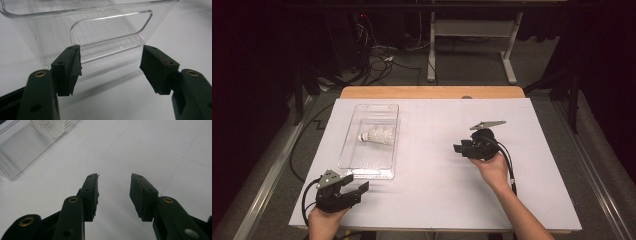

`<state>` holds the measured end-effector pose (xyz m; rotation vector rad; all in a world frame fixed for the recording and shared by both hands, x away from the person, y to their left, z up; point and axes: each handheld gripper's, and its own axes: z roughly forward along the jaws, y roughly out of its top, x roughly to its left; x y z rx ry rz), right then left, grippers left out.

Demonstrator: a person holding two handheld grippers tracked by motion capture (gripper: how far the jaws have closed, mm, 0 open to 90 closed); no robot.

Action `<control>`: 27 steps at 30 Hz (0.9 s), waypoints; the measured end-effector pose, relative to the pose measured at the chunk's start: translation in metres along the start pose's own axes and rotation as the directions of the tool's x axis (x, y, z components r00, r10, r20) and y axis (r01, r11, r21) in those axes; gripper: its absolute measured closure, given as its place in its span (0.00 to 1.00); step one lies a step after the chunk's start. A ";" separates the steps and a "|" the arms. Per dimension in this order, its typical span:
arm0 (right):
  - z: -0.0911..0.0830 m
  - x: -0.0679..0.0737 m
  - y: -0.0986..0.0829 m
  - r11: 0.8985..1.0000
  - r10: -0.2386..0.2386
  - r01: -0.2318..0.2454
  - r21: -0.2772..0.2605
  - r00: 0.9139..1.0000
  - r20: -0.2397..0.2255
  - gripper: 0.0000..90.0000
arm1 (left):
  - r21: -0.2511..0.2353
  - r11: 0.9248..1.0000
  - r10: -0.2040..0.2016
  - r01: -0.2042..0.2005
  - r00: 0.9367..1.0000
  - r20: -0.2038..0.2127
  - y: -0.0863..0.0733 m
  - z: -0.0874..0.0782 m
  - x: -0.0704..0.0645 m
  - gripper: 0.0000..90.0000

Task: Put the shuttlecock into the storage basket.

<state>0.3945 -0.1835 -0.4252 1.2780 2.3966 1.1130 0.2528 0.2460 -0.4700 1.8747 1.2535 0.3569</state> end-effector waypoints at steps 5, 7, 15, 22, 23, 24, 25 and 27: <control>-0.003 -0.004 -0.004 1.000 0.010 -0.010 -0.003 1.000 0.007 0.65 | 0.001 1.000 -0.003 0.003 1.000 -0.001 0.000 0.000 0.001 0.38; -0.005 -0.006 -0.006 1.000 0.013 -0.013 -0.006 1.000 0.011 0.65 | 0.001 1.000 -0.005 0.005 1.000 -0.001 0.000 0.000 0.001 0.38; -0.011 -0.010 -0.012 1.000 0.019 -0.019 -0.019 1.000 0.024 0.64 | 0.001 1.000 -0.010 0.010 1.000 -0.002 0.000 0.000 0.002 0.38; -0.015 -0.015 -0.020 1.000 0.022 -0.021 -0.022 0.999 0.032 0.64 | 0.000 1.000 -0.011 0.011 1.000 -0.004 0.000 0.000 0.002 0.38; -0.015 -0.015 -0.020 1.000 0.024 -0.023 -0.020 0.999 0.034 0.64 | 0.000 1.000 -0.011 0.011 1.000 -0.004 0.000 0.000 0.002 0.38; -0.016 -0.016 -0.021 1.000 0.020 -0.020 -0.019 0.999 0.038 0.64 | 0.000 1.000 -0.010 0.010 1.000 -0.003 0.000 0.000 0.002 0.38; -0.017 -0.016 -0.022 1.000 0.019 -0.018 -0.017 0.999 0.041 0.64 | 0.000 1.000 -0.009 0.009 1.000 -0.003 0.000 0.000 0.002 0.38; -0.019 -0.017 -0.022 1.000 0.019 -0.018 -0.015 0.999 0.046 0.64 | 0.000 1.000 -0.009 0.009 1.000 -0.001 0.000 -0.001 0.002 0.38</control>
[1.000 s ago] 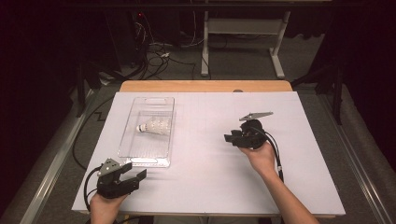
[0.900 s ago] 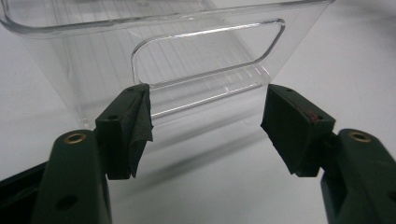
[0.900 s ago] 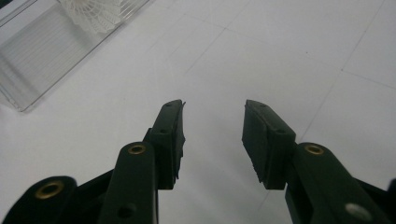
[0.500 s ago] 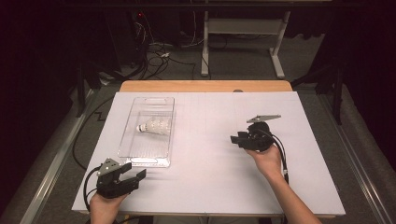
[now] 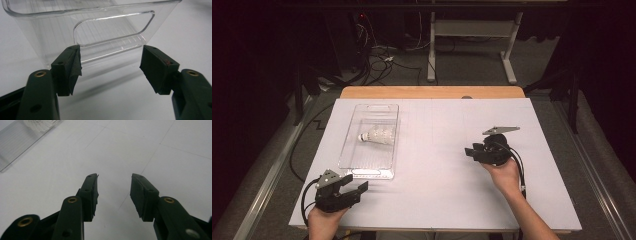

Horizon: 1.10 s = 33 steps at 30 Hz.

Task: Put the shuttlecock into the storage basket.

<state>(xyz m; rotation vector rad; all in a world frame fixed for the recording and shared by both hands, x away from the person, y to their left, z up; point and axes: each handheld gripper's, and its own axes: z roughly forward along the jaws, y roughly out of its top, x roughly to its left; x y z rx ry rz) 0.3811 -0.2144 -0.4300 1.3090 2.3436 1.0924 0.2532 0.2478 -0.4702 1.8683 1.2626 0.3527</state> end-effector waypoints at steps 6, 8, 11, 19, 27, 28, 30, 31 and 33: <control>-0.004 0.000 -0.003 1.000 -0.006 0.006 -0.002 1.000 0.006 0.64 | 0.001 1.000 0.003 -0.003 1.000 0.000 0.000 0.000 0.000 0.38; -0.005 0.000 -0.004 1.000 -0.016 0.016 -0.002 1.000 0.006 0.63 | 0.001 1.000 0.001 -0.001 1.000 0.000 0.000 0.000 0.000 0.38; -0.007 0.000 -0.006 1.000 -0.020 0.020 -0.004 1.000 0.006 0.63 | 0.001 1.000 0.004 -0.004 1.000 0.000 0.000 0.000 0.000 0.38; -0.014 -0.003 -0.015 1.000 -0.020 0.020 -0.010 1.000 0.020 0.62 | 0.001 1.000 0.004 -0.004 1.000 0.000 0.000 0.000 0.000 0.38; -0.020 -0.006 -0.021 1.000 -0.026 0.026 -0.005 0.999 0.032 0.61 | 0.001 1.000 0.003 -0.003 1.000 -0.001 0.000 0.000 0.000 0.38; -0.020 -0.007 -0.022 1.000 -0.030 0.030 -0.004 0.999 0.033 0.61 | 0.001 1.000 0.003 -0.003 1.000 -0.001 0.000 0.000 0.000 0.38; -0.021 -0.008 -0.024 1.000 -0.023 0.023 -0.003 0.999 0.034 0.60 | 0.001 1.000 0.005 -0.005 1.000 -0.001 0.000 0.000 0.000 0.38; -0.022 -0.008 -0.025 1.000 -0.024 0.024 -0.006 0.999 0.035 0.60 | 0.002 1.000 0.005 -0.005 1.000 -0.002 0.000 0.000 0.000 0.38; -0.023 -0.009 -0.027 1.000 -0.017 0.018 -0.007 0.999 0.034 0.60 | 0.001 1.000 0.004 -0.004 1.000 -0.001 0.000 0.000 0.000 0.38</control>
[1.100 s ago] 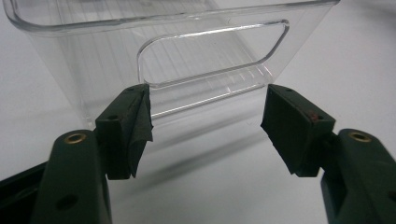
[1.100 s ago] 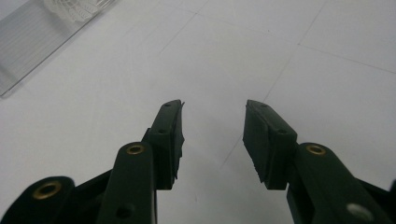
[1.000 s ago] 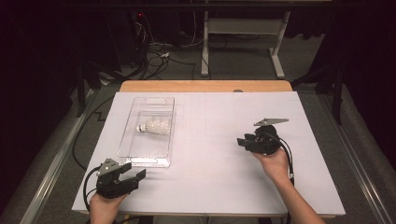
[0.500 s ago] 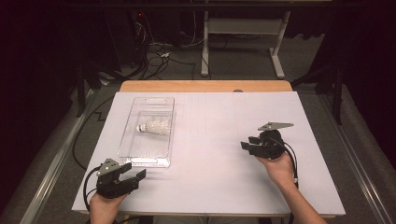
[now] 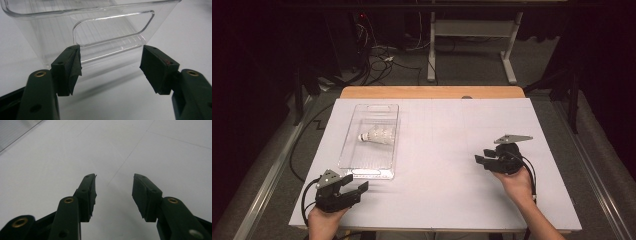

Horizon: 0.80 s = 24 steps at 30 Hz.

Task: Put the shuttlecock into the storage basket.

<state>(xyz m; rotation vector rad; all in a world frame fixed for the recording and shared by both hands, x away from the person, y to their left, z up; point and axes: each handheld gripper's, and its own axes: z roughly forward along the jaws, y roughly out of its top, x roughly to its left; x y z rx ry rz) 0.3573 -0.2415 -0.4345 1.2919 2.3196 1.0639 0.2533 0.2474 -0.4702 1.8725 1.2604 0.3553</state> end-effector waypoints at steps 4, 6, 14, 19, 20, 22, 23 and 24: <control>-0.003 -0.001 -0.003 1.000 0.001 -0.001 -0.005 1.000 0.001 0.59 | 0.000 1.000 -0.001 0.001 1.000 0.000 0.000 0.000 0.000 0.38; -0.003 -0.001 -0.005 1.000 0.001 -0.001 -0.006 1.000 0.000 0.59 | -0.001 1.000 -0.003 0.003 1.000 0.000 0.000 0.000 0.000 0.38; -0.006 -0.002 -0.013 1.000 0.008 -0.008 -0.013 1.000 0.007 0.57 | -0.002 1.000 -0.006 0.006 1.000 0.000 0.000 0.000 0.000 0.38; -0.010 -0.001 -0.018 1.000 -0.018 0.018 -0.017 1.000 0.008 0.55 | -0.001 1.000 -0.005 0.005 1.000 0.000 0.000 0.000 0.000 0.38; -0.011 -0.001 -0.019 1.000 -0.014 0.014 -0.022 1.000 0.009 0.55 | -0.001 1.000 -0.004 0.004 1.000 0.000 0.000 0.000 0.000 0.38; -0.012 -0.002 -0.022 0.999 -0.015 0.015 -0.028 1.000 0.006 0.54 | -0.001 1.000 -0.005 0.005 1.000 0.000 0.000 0.000 0.001 0.37; -0.013 -0.002 -0.023 1.000 -0.009 0.009 -0.026 1.000 0.006 0.54 | -0.001 1.000 -0.005 0.005 1.000 0.000 0.000 0.000 0.001 0.37; -0.013 -0.003 -0.025 1.000 -0.005 0.006 -0.030 1.000 0.005 0.54 | 0.000 1.000 -0.005 0.005 1.000 0.000 0.000 0.000 0.001 0.37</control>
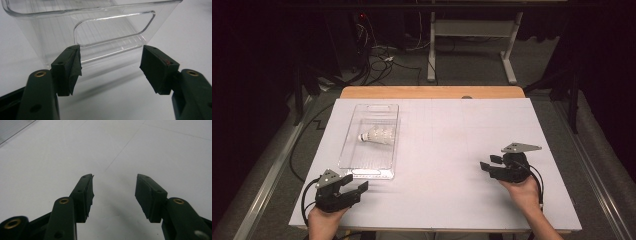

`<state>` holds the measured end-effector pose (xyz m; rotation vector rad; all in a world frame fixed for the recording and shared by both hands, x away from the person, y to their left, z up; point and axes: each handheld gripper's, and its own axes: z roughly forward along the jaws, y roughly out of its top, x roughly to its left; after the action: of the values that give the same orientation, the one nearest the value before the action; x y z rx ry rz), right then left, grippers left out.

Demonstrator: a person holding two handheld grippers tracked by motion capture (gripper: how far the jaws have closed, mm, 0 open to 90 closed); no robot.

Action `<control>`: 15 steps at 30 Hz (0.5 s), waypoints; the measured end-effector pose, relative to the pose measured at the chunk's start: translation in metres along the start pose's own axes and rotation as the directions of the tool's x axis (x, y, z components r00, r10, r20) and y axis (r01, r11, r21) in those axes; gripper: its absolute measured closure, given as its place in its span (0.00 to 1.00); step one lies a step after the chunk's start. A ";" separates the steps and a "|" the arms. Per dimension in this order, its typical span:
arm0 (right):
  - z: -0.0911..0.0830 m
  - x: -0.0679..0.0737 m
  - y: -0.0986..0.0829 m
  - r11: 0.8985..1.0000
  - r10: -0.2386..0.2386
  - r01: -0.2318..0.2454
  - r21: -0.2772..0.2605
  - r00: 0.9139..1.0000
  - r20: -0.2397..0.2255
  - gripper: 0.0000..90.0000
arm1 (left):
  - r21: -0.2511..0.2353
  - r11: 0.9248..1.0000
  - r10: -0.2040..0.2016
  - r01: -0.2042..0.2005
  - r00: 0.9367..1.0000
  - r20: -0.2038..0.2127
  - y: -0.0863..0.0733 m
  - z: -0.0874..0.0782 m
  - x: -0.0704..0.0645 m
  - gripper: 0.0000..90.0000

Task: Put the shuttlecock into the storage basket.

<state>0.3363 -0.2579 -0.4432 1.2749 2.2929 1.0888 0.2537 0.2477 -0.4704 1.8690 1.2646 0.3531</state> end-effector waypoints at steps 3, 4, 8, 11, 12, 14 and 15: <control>-0.002 -0.003 -0.004 1.000 0.011 -0.011 -0.005 1.000 -0.002 0.54 | 0.000 1.000 0.001 -0.001 1.000 0.000 0.000 0.000 0.000 0.38; -0.002 -0.003 -0.005 1.000 0.015 -0.015 -0.008 1.000 0.002 0.54 | 0.000 1.000 0.000 0.000 1.000 0.000 0.000 0.000 0.000 0.38; -0.004 -0.005 -0.010 1.000 0.015 -0.015 -0.014 1.000 0.001 0.53 | 0.000 1.000 0.000 0.000 1.000 0.000 0.000 0.000 0.000 0.38; -0.005 -0.006 -0.013 1.000 0.020 -0.020 -0.018 1.000 0.003 0.52 | -0.001 1.000 0.000 0.000 1.000 0.000 0.000 0.000 0.000 0.38; -0.005 -0.006 -0.014 1.000 0.023 -0.023 -0.017 1.000 0.002 0.52 | -0.001 1.000 0.000 0.000 1.000 0.000 0.000 0.000 0.000 0.38; -0.005 -0.006 -0.016 1.000 0.023 -0.024 -0.019 1.000 -0.001 0.52 | -0.001 1.000 -0.001 0.001 1.000 0.000 0.000 0.000 0.000 0.38; -0.006 -0.005 -0.016 0.999 0.030 -0.031 -0.021 1.000 -0.004 0.52 | -0.001 1.000 -0.001 0.001 1.000 0.000 0.000 0.000 0.000 0.38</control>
<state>0.3263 -0.2702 -0.4521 1.3047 2.2656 1.1241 0.2535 0.2477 -0.4703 1.8677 1.2648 0.3532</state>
